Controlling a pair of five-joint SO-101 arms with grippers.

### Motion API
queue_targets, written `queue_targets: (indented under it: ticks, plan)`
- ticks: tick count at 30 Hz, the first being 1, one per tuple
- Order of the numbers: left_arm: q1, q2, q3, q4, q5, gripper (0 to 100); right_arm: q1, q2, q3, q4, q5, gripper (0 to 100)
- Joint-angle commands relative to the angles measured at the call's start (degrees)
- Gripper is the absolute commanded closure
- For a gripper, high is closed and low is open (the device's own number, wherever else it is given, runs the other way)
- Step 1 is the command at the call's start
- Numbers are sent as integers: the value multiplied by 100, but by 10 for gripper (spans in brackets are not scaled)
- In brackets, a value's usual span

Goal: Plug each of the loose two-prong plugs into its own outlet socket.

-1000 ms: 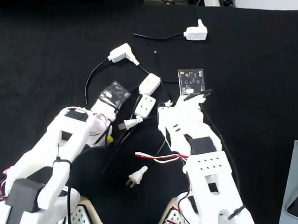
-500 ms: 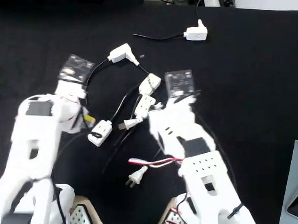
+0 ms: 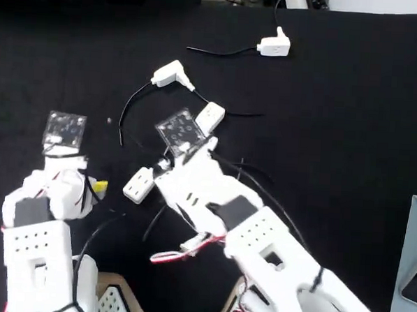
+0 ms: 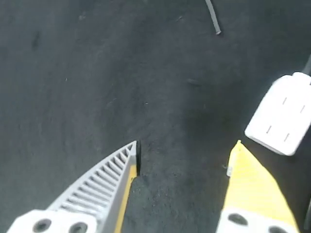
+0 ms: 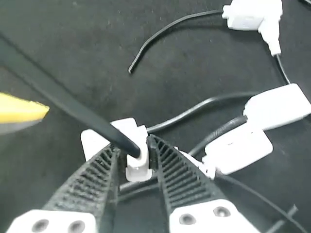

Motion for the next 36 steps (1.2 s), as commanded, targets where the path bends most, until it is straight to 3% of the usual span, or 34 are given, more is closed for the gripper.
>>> queue_targets:
  ticks: [1,11,36]
  plan:
    - [-321,-545,470,-492,501,701,-167,567,-488,-519,44,986]
    - [-374,-1143,1209,-747,756,701,-378,1982,-681,-1582,862,987]
    - [-374,-1187,1288,-782,765,701,-1011,2545,-892,-1442,826,987]
